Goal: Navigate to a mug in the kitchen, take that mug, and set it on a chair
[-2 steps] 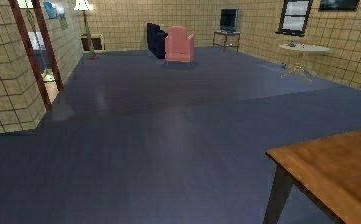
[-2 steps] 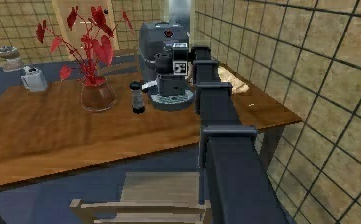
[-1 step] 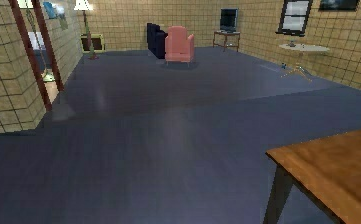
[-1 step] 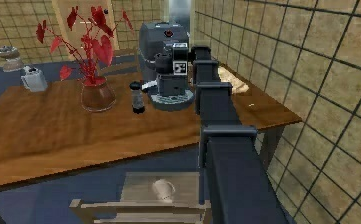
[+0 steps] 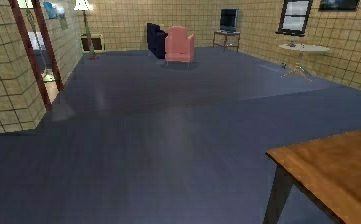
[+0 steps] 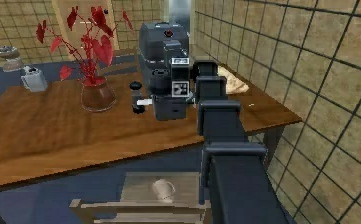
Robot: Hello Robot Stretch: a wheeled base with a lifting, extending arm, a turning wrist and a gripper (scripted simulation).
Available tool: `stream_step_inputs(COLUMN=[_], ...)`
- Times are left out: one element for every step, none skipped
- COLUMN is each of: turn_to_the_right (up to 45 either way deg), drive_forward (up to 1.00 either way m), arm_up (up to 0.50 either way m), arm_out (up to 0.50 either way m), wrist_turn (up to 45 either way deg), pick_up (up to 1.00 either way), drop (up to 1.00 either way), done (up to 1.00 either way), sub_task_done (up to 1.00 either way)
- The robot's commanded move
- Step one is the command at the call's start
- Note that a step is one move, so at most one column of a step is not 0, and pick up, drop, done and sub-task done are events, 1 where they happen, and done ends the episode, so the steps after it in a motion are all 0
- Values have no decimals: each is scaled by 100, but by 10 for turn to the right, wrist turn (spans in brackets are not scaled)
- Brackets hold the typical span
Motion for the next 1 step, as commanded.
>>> stream_step_inputs(turn_to_the_right=[0], drive_forward=[0], arm_up=[0], arm_out=[0], wrist_turn=[0], pick_up=[0], drop=[0], done=[100], sub_task_done=[0])
